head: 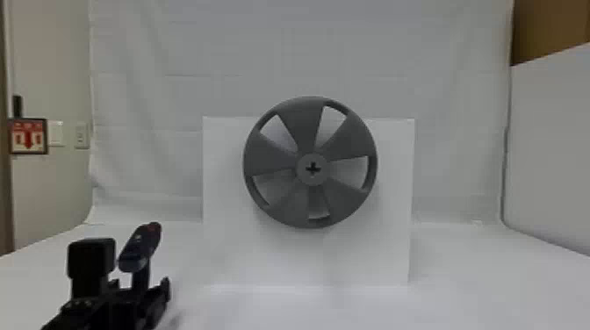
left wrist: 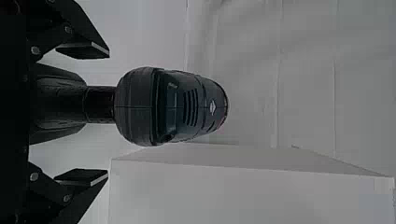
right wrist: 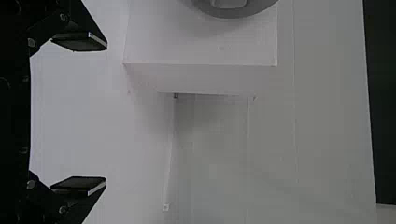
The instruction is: Grasp the drill and bring into the middle of wheel
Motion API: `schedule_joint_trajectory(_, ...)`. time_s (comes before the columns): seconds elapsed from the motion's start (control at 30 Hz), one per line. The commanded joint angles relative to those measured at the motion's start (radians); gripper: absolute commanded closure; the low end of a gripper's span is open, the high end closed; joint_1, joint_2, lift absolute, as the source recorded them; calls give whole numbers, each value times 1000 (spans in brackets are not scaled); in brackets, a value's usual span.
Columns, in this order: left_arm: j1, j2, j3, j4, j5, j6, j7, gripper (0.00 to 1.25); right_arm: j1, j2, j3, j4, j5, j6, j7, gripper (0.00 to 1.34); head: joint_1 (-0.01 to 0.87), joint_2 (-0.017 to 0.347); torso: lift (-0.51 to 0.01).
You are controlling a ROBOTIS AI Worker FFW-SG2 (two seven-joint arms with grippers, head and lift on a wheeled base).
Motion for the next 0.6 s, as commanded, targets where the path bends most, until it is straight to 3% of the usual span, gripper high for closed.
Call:
schedule_joint_trajectory(0.0, -12, 0, -4, 25, -4, -13, 3, 357, 0, 0, 2, 0, 1, 0, 0, 263, 54, 31, -403)
schedule_joint_trajectory(0.57, -39, 3, -5, 75, -8, -37, 13, 378, 0, 2, 4, 0, 3, 2, 0, 263, 54, 31, -403)
